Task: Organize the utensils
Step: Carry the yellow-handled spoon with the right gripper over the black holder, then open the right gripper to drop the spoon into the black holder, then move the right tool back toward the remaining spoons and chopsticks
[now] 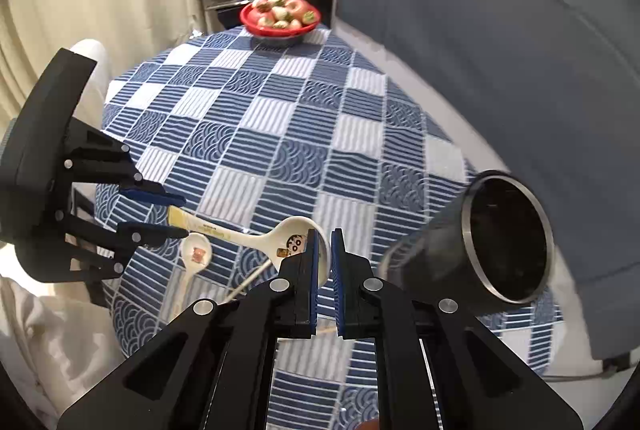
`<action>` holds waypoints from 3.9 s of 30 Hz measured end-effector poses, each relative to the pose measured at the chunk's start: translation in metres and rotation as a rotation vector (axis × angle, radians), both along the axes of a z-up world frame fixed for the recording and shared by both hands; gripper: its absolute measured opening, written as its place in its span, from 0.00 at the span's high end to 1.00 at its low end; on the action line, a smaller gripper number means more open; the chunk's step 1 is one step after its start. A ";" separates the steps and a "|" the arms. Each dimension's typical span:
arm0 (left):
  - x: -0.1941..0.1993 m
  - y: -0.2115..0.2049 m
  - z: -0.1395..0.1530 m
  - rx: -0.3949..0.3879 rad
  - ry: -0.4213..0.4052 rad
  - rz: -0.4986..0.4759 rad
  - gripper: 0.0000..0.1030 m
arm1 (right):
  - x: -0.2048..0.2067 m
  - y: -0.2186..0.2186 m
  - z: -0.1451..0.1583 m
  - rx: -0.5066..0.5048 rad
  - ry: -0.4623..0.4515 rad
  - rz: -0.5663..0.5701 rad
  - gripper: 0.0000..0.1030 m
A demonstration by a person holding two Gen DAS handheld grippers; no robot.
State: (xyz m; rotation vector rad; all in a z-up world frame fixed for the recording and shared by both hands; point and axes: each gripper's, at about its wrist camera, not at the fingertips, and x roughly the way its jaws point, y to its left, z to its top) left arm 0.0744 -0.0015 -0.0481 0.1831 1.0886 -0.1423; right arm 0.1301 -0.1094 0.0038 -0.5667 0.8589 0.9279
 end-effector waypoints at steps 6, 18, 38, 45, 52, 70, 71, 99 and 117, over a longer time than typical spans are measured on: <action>0.019 -0.011 0.024 0.008 -0.074 -0.067 0.77 | 0.005 -0.018 0.028 -0.015 -0.084 -0.061 0.94; 0.073 -0.037 0.065 -0.036 -0.170 -0.178 0.77 | 0.024 -0.049 0.084 -0.074 -0.227 -0.181 0.94; 0.145 -0.086 0.085 -0.133 -0.172 -0.249 0.77 | 0.072 -0.093 0.121 -0.162 -0.307 -0.278 0.94; 0.174 -0.099 0.073 -0.143 -0.133 -0.265 0.77 | 0.090 -0.098 0.115 -0.194 -0.309 -0.287 0.93; 0.196 -0.111 0.054 -0.160 -0.079 -0.287 0.78 | 0.106 -0.090 0.101 -0.223 -0.296 -0.294 0.93; 0.222 -0.125 0.026 -0.162 0.070 -0.328 0.78 | 0.112 -0.082 0.052 -0.210 -0.178 -0.262 0.94; 0.222 -0.125 0.026 -0.151 0.057 -0.325 0.78 | 0.112 -0.081 0.050 -0.202 -0.167 -0.263 0.94; 0.162 -0.065 0.070 -0.186 -0.165 -0.321 0.07 | 0.076 -0.099 0.054 -0.014 -0.118 -0.362 0.15; 0.116 -0.008 0.020 -0.116 -0.068 -0.240 0.06 | 0.031 -0.088 0.029 -0.007 -0.033 -0.346 0.14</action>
